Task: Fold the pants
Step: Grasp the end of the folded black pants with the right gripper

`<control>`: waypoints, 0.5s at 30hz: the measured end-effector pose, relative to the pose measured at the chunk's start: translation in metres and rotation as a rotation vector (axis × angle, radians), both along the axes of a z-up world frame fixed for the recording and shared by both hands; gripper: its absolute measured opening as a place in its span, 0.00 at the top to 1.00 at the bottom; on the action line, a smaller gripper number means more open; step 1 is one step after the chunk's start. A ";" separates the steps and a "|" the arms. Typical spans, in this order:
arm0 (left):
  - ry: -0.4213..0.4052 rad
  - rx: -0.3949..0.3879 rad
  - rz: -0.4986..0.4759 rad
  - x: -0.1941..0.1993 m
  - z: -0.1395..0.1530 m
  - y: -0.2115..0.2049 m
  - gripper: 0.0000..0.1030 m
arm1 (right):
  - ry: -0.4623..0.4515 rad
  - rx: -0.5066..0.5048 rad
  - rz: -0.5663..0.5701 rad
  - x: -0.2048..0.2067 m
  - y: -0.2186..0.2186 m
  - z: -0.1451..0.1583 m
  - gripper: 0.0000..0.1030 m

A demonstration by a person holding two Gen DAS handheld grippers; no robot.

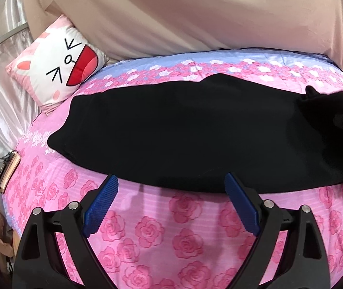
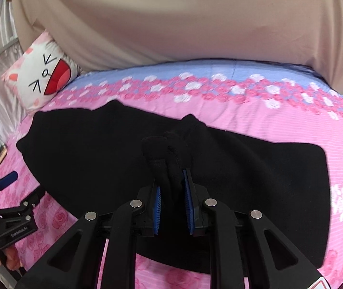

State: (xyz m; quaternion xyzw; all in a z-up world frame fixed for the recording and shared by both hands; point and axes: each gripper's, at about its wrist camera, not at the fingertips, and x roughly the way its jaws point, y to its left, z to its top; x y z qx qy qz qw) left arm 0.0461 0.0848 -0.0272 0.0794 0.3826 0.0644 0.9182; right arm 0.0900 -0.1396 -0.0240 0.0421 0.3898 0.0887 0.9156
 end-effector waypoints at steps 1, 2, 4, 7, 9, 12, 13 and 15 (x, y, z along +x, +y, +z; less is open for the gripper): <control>0.002 -0.006 0.009 0.000 -0.001 0.005 0.14 | 0.010 -0.022 0.010 0.002 0.007 -0.005 0.81; 0.005 -0.012 0.015 0.000 -0.001 0.008 0.14 | 0.020 -0.042 0.015 0.004 0.012 -0.011 0.79; 0.010 -0.027 0.027 0.001 -0.002 0.016 0.14 | 0.035 -0.068 0.019 0.008 0.021 -0.021 0.76; 0.020 -0.051 0.041 0.000 -0.003 0.027 0.15 | 0.029 -0.075 0.051 0.004 0.028 -0.023 0.52; 0.020 -0.054 0.051 -0.002 -0.002 0.033 0.15 | 0.017 -0.080 0.074 -0.009 0.030 -0.011 0.48; 0.015 -0.057 0.047 -0.006 0.002 0.038 0.15 | -0.074 -0.049 0.045 -0.041 0.004 0.021 0.45; 0.012 -0.061 0.041 -0.008 0.004 0.038 0.14 | -0.093 -0.046 -0.011 -0.052 -0.016 0.031 0.45; 0.008 -0.080 0.032 -0.010 0.007 0.038 0.14 | -0.097 -0.045 -0.129 -0.067 -0.062 0.039 0.38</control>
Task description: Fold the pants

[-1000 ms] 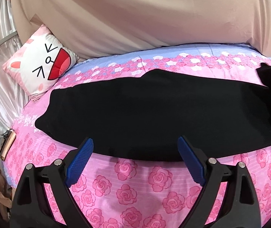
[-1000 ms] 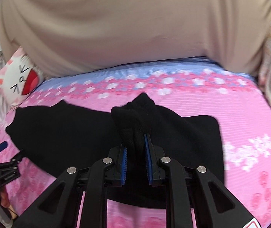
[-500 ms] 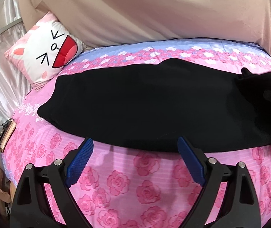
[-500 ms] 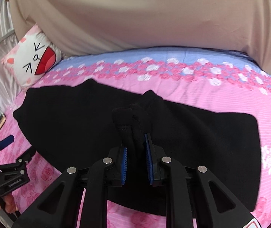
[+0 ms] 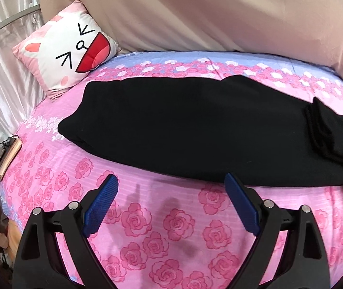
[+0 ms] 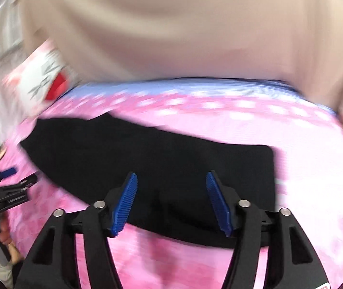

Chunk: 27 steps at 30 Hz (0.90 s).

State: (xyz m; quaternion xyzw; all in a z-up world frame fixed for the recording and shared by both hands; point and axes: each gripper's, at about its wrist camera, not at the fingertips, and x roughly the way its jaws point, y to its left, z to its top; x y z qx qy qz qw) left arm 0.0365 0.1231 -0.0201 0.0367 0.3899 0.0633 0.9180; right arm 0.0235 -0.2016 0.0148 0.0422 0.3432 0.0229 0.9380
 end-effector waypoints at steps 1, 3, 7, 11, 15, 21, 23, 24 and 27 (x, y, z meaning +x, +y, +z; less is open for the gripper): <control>-0.001 -0.010 -0.004 0.000 0.001 -0.001 0.14 | 0.017 -0.003 -0.052 -0.004 -0.021 -0.002 0.34; -0.004 -0.032 -0.018 0.000 0.003 -0.008 0.14 | 0.076 -0.003 -0.172 -0.008 -0.065 -0.015 0.33; -0.006 -0.041 -0.068 -0.003 0.005 -0.035 0.14 | 0.146 0.120 -0.207 -0.005 -0.105 -0.047 0.33; 0.016 -0.061 -0.110 -0.008 0.002 -0.058 0.14 | 0.173 0.187 -0.147 0.007 -0.097 -0.068 0.49; 0.027 -0.043 -0.114 -0.011 -0.001 -0.065 0.14 | 0.147 0.153 -0.119 0.014 -0.075 -0.068 0.74; 0.015 -0.032 -0.071 -0.012 0.003 -0.054 0.14 | 0.014 0.127 -0.069 -0.012 -0.057 -0.022 0.80; 0.009 -0.038 -0.039 -0.011 0.004 -0.041 0.14 | 0.069 0.067 -0.076 -0.004 -0.055 -0.038 0.75; 0.011 -0.046 -0.019 -0.009 0.004 -0.032 0.14 | 0.113 0.040 -0.094 0.002 -0.057 -0.049 0.68; 0.013 -0.049 0.041 -0.007 0.003 -0.006 0.14 | 0.146 0.037 -0.156 0.002 -0.064 -0.062 0.62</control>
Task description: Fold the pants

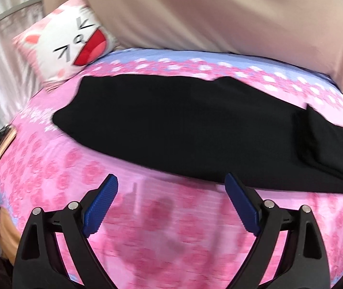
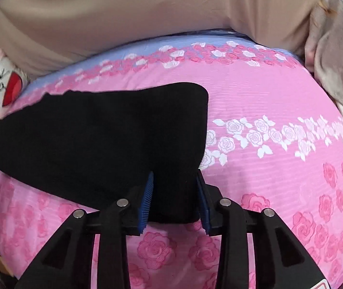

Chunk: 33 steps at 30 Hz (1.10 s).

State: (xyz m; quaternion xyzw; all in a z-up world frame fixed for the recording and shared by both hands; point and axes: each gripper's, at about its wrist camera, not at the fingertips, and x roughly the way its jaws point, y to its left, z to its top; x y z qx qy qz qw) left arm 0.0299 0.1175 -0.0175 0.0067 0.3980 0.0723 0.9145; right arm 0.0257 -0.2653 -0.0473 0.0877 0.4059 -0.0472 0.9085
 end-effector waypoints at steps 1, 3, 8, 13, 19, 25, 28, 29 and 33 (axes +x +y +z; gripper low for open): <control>-0.001 0.010 0.024 0.000 0.000 0.013 0.14 | -0.015 -0.007 -0.011 -0.005 0.002 0.006 0.57; -0.005 0.022 0.076 0.001 -0.001 0.035 0.14 | -0.088 -0.055 -0.001 -0.022 0.018 0.028 0.50; 0.007 -0.023 0.198 -0.003 -0.004 0.096 0.14 | -0.156 -0.118 0.197 -0.025 0.099 0.058 0.50; -0.002 -0.042 0.233 -0.024 -0.006 0.127 0.14 | -0.123 -0.115 0.481 -0.008 0.221 0.045 0.50; 0.008 -0.044 0.224 -0.047 -0.013 0.154 0.14 | -0.118 -0.169 0.749 0.014 0.373 0.028 0.50; 0.030 -0.068 0.281 -0.060 -0.023 0.201 0.14 | -0.128 -0.301 0.834 0.047 0.489 0.010 0.44; 0.042 -0.088 0.305 -0.066 -0.029 0.219 0.14 | -0.101 -0.352 0.835 0.064 0.518 -0.002 0.44; 0.045 -0.099 0.309 -0.068 -0.032 0.225 0.14 | -0.091 -0.360 0.832 0.068 0.519 -0.004 0.43; 0.056 -0.122 0.311 -0.070 -0.040 0.237 0.14 | -0.064 -0.357 0.819 0.085 0.529 -0.017 0.44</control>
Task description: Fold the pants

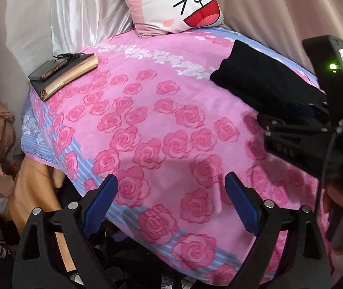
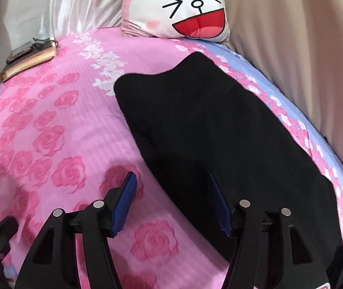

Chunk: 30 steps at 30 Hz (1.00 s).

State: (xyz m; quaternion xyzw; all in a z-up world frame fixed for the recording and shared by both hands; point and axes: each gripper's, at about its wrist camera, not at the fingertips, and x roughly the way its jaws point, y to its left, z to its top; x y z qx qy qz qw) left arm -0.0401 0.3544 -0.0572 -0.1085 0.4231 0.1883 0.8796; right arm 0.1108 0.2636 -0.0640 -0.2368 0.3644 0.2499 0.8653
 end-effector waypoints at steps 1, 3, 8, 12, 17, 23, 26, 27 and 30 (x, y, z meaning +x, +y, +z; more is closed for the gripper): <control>0.000 -0.003 -0.004 0.000 -0.001 0.001 0.14 | 0.022 0.025 -0.008 0.005 -0.002 0.000 0.49; -0.005 -0.003 -0.009 0.000 -0.001 0.000 0.14 | 0.035 0.037 -0.047 0.013 -0.006 0.003 0.90; -0.023 -0.011 -0.026 0.007 0.004 -0.006 0.14 | 0.071 0.183 -0.064 0.014 -0.039 0.026 0.93; -0.061 -0.025 -0.059 0.022 0.018 -0.022 0.14 | 0.046 0.337 -0.119 0.001 -0.098 0.062 0.93; -0.110 -0.090 -0.190 0.078 0.033 -0.074 0.13 | 0.027 0.389 -0.187 -0.009 -0.173 0.085 0.93; -0.040 -0.261 -0.344 0.103 0.020 -0.120 0.13 | 0.092 0.243 -0.194 -0.019 -0.223 0.051 0.82; -0.005 -0.271 -0.330 0.089 0.014 -0.121 0.13 | 0.035 0.141 -0.168 -0.034 -0.228 0.045 0.57; 0.001 -0.283 -0.331 0.082 0.013 -0.120 0.13 | 0.013 0.141 -0.127 -0.047 -0.228 0.048 0.47; 0.003 -0.280 -0.326 0.063 0.016 -0.116 0.13 | 0.024 0.143 -0.021 -0.074 -0.221 0.051 0.31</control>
